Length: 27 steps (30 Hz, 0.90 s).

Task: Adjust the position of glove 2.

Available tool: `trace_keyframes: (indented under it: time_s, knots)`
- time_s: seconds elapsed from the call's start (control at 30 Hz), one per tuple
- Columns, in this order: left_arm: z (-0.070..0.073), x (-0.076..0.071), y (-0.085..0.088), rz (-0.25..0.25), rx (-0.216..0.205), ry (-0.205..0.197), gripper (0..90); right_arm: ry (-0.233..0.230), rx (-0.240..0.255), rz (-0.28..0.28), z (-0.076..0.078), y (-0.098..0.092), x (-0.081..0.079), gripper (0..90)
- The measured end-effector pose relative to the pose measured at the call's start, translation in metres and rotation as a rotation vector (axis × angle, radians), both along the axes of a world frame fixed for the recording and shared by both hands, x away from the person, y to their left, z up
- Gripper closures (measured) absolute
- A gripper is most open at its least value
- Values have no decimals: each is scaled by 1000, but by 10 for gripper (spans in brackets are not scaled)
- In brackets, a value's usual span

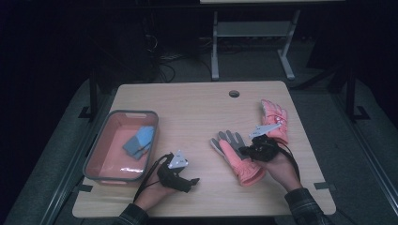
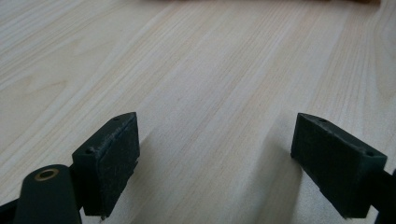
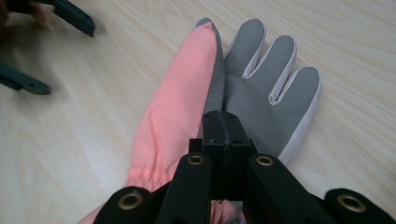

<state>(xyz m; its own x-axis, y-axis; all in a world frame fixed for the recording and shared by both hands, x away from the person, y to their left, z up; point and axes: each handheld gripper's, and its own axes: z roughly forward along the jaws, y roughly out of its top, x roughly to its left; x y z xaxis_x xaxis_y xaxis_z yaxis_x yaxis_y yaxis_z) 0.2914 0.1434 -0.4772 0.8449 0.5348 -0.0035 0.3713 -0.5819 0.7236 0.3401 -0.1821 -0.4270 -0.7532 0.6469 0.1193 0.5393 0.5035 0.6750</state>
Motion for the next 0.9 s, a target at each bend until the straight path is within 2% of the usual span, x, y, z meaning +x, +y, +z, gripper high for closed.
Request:
trace_keyframes:
  time_s: [0.13, 0.27, 0.9]
  knots:
    - [0, 0, 0, 1, 0, 3, 146, 19, -27, 9, -10, 9, 9, 900]
    - [0, 0, 0, 1, -1, 3, 146, 25, -36, 29, -15, 16, 11, 900]
    - [0, 0, 0, -1, 3, -1, 146, 16, -27, 267, -18, 61, -15, 900]
